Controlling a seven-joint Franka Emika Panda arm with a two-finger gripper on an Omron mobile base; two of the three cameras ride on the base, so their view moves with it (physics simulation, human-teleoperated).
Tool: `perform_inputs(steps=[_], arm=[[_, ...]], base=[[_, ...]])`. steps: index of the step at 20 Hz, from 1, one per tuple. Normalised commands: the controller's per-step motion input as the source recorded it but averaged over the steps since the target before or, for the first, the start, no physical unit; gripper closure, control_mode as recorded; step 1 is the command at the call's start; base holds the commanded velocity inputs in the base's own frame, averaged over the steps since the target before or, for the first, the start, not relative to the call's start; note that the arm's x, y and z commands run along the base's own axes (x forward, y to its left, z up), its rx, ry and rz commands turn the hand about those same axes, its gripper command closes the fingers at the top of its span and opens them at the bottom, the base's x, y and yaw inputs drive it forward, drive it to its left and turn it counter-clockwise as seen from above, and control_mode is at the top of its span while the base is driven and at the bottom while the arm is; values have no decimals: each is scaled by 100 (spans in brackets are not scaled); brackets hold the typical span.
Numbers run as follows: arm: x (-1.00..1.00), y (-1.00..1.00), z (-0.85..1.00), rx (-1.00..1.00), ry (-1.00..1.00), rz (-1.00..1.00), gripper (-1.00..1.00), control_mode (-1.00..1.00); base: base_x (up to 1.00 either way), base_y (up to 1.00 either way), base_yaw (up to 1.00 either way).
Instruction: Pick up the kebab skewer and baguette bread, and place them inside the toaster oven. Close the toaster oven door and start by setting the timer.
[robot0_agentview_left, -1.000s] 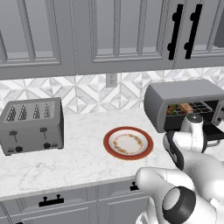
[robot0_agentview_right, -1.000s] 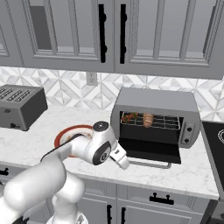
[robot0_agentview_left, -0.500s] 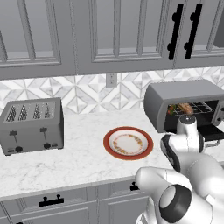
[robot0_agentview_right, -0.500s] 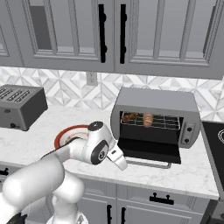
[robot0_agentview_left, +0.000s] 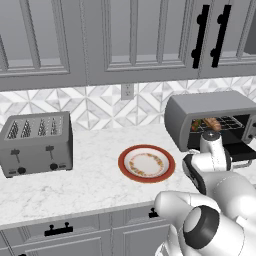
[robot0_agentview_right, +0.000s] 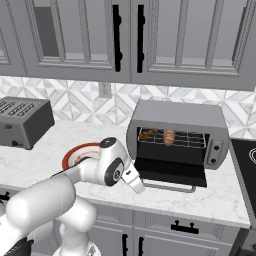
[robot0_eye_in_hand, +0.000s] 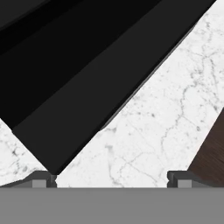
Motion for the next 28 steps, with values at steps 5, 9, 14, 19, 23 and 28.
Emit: perform_inputs(steps=[5, 9, 14, 19, 23, 28], arm=[[1, -6, 0, -1, -11, -6, -100, -100], [1, -12, 2, -4, -14, -6, -100, -100], [6, -11, 13, -7, -12, -6, -100, -100], [5, -3, 19, -8, -16, -5, -100, -100], [8, -5, 19, -8, -18, -5, -100, -100], [11, -12, 16, -8, -19, -4, -100, -100]], base=[[0, 0, 0], [0, 0, 0], [0, 0, 0], [0, 0, 0], [0, 0, 0], [0, 0, 0]])
